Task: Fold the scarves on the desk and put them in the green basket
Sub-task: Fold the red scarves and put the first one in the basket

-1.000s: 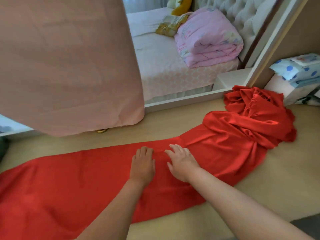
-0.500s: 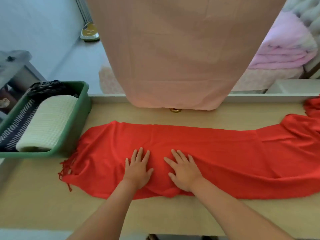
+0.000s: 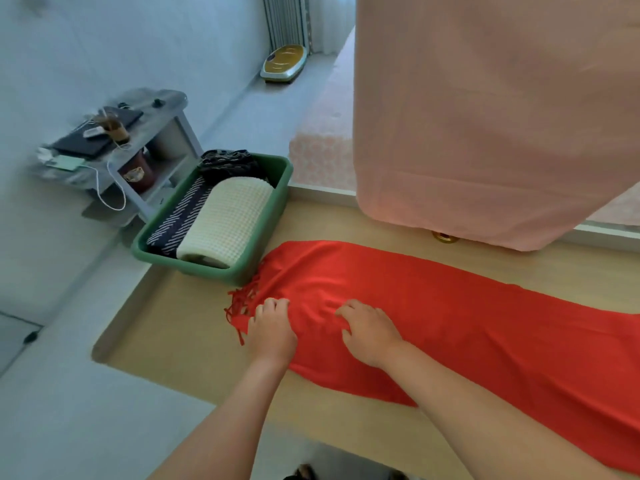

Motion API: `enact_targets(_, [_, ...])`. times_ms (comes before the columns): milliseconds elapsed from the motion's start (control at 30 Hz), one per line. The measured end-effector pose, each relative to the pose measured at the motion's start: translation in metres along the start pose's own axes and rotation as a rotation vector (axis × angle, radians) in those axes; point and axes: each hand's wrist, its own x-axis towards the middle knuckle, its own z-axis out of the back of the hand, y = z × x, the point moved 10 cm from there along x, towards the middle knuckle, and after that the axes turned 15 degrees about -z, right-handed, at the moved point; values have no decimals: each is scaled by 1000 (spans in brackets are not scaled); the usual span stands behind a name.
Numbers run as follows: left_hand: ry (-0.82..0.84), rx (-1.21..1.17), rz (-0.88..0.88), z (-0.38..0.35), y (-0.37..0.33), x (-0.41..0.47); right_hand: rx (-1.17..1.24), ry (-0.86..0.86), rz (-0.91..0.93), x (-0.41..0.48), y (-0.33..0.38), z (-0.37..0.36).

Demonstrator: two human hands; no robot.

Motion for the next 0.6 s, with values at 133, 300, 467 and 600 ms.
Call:
enact_targets(133, [107, -29, -96, -9, 51, -2, 67, 60, 53, 7, 60, -23])
enact_targets(300, [305, -36, -221, -26, 97, -4, -29, 142, 24, 12, 111, -66])
enact_targets(467, [452, -215, -232, -27, 119, -1, -29, 95, -34, 19, 129, -79])
enact_targets(600, [316, -297, -286, -19, 118, 16, 81, 174, -117, 13, 117, -78])
